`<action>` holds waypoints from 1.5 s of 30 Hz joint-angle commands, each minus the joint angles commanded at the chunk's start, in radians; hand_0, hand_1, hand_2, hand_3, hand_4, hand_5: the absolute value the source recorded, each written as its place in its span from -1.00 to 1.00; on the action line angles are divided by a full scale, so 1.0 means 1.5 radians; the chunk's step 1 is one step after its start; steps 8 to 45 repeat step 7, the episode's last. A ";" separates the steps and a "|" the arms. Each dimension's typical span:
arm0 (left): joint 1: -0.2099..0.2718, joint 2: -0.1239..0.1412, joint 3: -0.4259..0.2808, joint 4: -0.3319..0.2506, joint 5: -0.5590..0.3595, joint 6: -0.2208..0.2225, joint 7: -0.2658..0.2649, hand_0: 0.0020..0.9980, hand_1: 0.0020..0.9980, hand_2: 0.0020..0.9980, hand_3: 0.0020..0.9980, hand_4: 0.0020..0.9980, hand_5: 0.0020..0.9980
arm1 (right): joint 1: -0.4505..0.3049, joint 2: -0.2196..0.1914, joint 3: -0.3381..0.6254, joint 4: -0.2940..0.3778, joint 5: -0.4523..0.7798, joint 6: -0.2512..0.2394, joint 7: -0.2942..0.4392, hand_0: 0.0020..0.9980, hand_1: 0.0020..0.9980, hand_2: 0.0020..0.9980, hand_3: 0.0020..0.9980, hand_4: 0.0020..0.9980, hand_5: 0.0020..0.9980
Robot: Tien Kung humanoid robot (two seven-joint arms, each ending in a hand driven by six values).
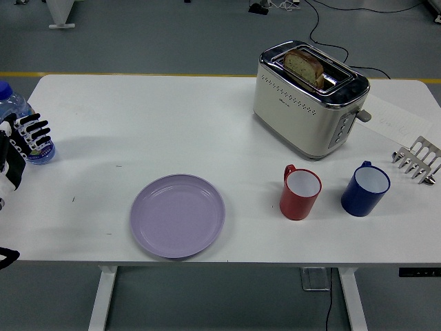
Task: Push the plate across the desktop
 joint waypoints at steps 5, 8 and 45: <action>-0.001 0.000 -0.002 -0.001 -0.001 0.001 -0.002 0.39 0.43 0.38 0.35 0.08 1.00 | 0.002 0.000 0.001 0.000 -0.001 0.000 0.000 0.19 0.10 0.33 0.23 -0.22 0.04; -0.001 0.000 -0.003 -0.001 -0.001 0.001 -0.002 0.39 0.43 0.38 0.35 0.08 1.00 | 0.002 0.000 0.001 0.000 -0.003 0.000 -0.001 0.19 0.10 0.33 0.23 -0.22 0.04; -0.001 0.000 -0.003 -0.001 -0.001 0.001 -0.002 0.39 0.43 0.38 0.35 0.08 1.00 | 0.002 0.000 0.001 0.000 -0.003 0.000 -0.001 0.19 0.10 0.33 0.23 -0.22 0.04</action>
